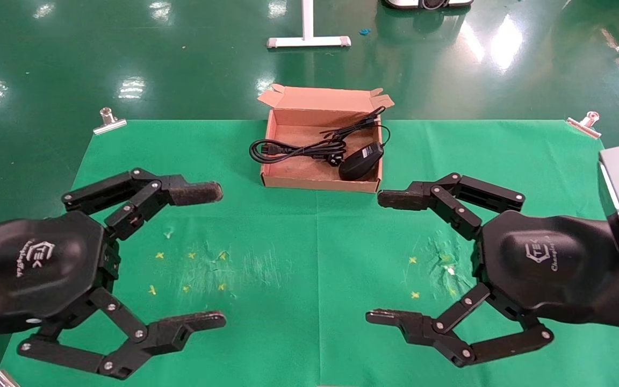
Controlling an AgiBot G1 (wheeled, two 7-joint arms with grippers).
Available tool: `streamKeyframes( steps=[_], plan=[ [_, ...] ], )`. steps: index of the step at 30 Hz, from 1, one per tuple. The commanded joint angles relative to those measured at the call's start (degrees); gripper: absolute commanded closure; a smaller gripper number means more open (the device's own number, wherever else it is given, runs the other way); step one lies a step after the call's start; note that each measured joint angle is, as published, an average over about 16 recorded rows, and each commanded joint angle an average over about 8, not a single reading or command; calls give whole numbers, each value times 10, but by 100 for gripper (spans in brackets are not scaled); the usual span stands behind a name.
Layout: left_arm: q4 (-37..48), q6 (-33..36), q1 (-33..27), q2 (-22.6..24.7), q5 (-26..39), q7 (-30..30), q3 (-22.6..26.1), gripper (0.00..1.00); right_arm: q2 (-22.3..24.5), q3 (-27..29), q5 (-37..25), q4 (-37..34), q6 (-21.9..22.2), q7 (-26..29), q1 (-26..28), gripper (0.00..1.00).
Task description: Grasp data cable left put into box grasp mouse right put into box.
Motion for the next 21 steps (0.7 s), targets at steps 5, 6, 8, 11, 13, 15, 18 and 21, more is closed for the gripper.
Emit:
streamKeyframes(
  steps=[5,6,8,11,13,15,18,21],
  plan=[
    [-4,10,10,-6,-21,11,-12,0,0,0,0,0,0,0,0,0],
    [-4,9,9,-5,-19,10,-11,0,0,0,0,0,0,0,0,0],
    [-3,7,7,-4,-15,8,-9,0,0,0,0,0,0,0,0,0],
    [-2,4,4,-3,-9,6,-6,0,0,0,0,0,0,0,0,0],
    [-1,3,3,-2,-7,5,-4,0,0,0,0,0,0,0,0,0],
    [-1,2,2,-1,-4,4,-3,0,0,0,0,0,0,0,0,0],
    [0,1,1,-1,-2,3,-1,0,0,0,0,0,0,0,0,0],
    [0,0,0,0,1,2,0,0,0,0,0,0,0,0,0,0]
  ],
)
